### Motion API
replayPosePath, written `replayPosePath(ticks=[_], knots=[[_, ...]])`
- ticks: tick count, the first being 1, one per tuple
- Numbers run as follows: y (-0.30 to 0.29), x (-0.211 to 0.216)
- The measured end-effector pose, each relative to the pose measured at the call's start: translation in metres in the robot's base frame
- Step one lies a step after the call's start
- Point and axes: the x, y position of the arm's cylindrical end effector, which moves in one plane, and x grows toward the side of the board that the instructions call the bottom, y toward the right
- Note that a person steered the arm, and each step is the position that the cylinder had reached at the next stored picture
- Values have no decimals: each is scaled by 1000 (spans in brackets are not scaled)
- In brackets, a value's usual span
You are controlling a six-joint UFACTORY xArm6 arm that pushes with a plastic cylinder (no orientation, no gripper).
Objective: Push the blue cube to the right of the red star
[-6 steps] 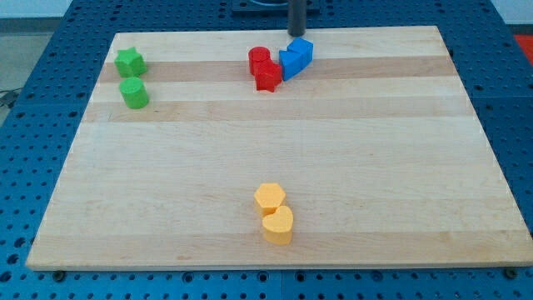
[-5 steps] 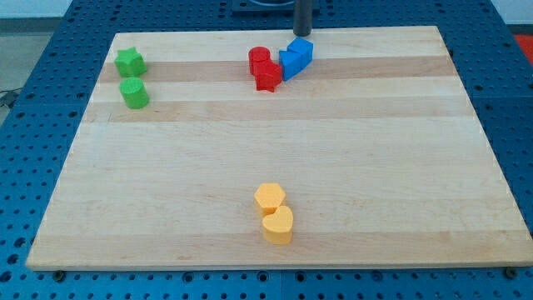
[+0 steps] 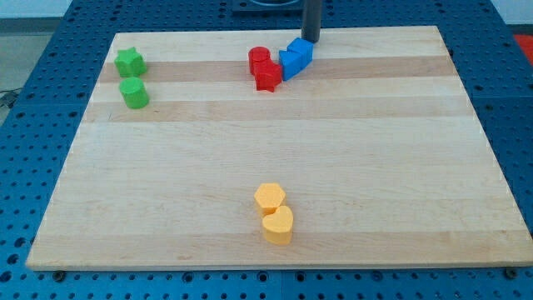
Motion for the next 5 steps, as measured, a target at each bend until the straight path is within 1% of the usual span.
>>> replayPosePath(ticks=[1, 2, 4, 5], knots=[[-14, 1], [-24, 25], [-38, 91], [-42, 133]])
